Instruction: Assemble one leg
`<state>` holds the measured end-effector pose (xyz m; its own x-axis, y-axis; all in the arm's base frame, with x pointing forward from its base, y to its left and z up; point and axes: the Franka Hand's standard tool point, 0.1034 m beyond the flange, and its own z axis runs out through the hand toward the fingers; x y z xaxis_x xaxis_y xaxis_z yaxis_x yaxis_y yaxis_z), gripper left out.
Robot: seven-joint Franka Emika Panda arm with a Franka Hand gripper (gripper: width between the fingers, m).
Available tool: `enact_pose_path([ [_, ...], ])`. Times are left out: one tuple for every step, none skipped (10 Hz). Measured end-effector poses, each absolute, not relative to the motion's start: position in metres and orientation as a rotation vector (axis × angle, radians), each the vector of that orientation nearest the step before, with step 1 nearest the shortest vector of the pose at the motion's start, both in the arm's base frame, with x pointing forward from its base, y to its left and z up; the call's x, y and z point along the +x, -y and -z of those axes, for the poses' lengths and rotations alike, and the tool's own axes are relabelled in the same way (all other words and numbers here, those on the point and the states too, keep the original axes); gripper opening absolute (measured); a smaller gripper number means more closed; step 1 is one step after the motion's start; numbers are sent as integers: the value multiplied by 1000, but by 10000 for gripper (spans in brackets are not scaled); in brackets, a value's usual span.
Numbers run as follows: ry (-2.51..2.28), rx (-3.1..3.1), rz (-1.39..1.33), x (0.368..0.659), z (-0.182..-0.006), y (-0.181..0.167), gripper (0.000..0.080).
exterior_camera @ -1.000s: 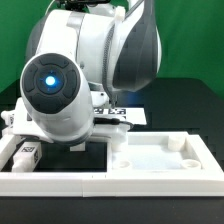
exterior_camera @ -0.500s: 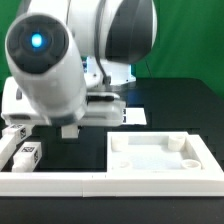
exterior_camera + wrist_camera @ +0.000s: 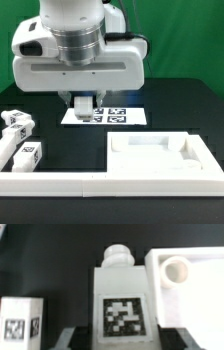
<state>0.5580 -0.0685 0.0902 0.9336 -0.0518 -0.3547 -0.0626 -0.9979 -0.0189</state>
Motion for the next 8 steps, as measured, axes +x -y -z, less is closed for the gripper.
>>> enact_pose_path([
  [-87, -3081, -483, 563, -89, 70, 285],
  [-82, -3113, -336, 573, -94, 71, 285],
  [-132, -3136, -219, 573, -94, 66, 285],
  [-214, -3134, -139, 573, -105, 32, 285],
  [-214, -3125, 29, 583, -131, -10, 285],
  [-274, -3103, 139, 588, -152, -36, 285],
  [-229, -3086, 228, 593, -168, -46, 287],
  [-201, -3061, 428, 594, -171, -24, 287],
])
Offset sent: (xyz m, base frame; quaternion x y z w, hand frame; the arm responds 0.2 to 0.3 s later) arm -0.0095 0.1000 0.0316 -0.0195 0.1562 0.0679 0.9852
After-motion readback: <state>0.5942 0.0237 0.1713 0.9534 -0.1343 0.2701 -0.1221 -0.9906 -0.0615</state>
